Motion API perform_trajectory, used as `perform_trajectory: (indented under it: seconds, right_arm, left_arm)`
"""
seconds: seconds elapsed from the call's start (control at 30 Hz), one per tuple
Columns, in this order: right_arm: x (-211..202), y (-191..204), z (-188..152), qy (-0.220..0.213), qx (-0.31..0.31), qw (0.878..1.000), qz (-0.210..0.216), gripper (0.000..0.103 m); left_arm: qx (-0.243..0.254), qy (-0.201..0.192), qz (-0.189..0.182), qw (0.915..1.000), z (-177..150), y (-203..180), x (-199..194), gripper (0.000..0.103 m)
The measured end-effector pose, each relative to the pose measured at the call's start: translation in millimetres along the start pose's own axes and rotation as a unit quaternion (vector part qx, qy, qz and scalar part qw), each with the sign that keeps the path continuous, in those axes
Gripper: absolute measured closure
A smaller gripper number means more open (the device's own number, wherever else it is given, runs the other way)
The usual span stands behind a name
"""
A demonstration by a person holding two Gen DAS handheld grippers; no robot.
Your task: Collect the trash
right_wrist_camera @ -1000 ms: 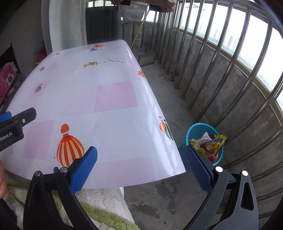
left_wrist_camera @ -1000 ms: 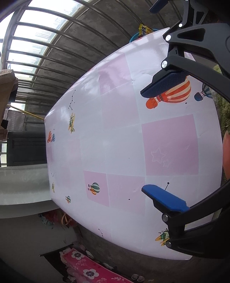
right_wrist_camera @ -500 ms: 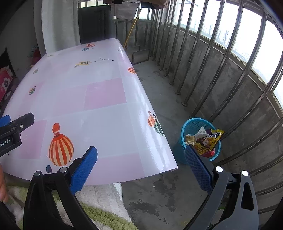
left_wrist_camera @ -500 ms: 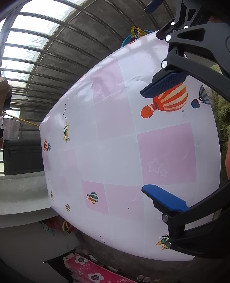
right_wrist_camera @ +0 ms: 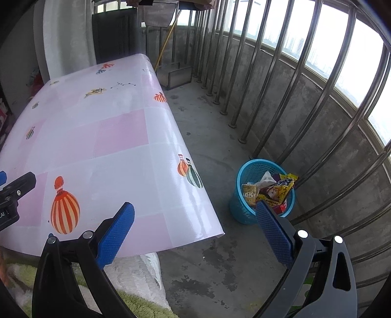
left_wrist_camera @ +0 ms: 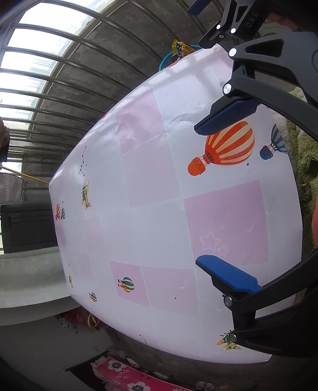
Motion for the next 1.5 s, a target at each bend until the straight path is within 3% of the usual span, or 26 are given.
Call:
perform_trajectory:
  seconds: [1.5]
  right_arm:
    - [1.6,-0.3,-1.6,0.006,0.008,1.000,0.001,0.007]
  left_arm:
    - [-0.010,0.003,0.000,0.9999,-1.2,5.7,1.6,0.009]
Point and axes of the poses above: each gripper's, at about its wrist camera, not at the fingertips, and x roughly the way its jaws point, y to its left, z to its top, the point moved 4 cm from there along x, roughly the way its jaws point, and after that the axes turned 5 degrees about -y, right-handed, at the moved point
